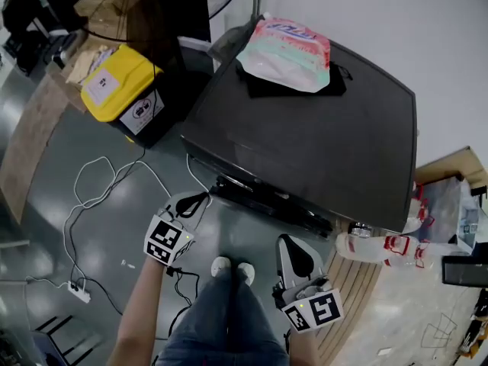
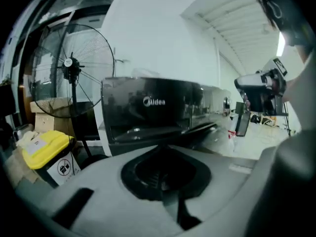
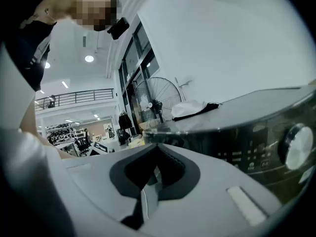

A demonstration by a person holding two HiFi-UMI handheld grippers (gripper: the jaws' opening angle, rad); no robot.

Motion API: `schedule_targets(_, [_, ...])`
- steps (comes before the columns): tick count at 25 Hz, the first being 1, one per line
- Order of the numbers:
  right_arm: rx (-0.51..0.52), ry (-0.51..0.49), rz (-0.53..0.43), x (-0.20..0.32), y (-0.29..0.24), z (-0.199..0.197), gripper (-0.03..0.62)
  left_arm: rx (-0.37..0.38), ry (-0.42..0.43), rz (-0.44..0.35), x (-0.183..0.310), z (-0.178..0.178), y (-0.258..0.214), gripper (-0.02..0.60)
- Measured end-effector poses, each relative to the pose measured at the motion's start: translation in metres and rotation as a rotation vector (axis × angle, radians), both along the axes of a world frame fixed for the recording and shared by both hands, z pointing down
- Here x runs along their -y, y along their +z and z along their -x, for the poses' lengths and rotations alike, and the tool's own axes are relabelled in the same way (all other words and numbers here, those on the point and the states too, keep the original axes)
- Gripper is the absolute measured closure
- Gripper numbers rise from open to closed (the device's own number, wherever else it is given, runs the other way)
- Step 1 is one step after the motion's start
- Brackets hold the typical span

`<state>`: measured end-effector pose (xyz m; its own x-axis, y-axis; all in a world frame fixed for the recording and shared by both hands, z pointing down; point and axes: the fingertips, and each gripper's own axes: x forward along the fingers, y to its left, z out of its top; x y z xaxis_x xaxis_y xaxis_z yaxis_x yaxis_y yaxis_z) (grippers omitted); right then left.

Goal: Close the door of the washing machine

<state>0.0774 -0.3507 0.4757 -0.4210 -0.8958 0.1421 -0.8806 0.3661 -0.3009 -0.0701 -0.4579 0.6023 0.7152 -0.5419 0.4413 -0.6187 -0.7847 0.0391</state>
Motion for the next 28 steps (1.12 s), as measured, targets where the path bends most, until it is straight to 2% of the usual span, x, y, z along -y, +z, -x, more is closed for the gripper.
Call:
schedule_targets(5, [-0.010, 0.070, -0.066, 0.006, -0.057, -0.026, 0.583, -0.075, -0.054, -0.084, 0.000, -0.012, -0.086, 0.574])
schedule_targets(16, [-0.078, 0.247, -0.279, 0.017, -0.191, -0.101, 0.583, -0.234, -0.019, -0.308, 0.029, -0.059, -0.274, 0.574])
schedule_targets(23, [-0.105, 0.314, -0.362, 0.014, -0.249, -0.129, 0.584, -0.306, -0.046, -0.433, 0.032, -0.076, -0.360, 0.574])
schedule_targets(28, [-0.103, 0.344, -0.405, 0.019, -0.272, -0.139, 0.583, -0.319, -0.059, -0.479, 0.033, -0.085, -0.387, 0.574])
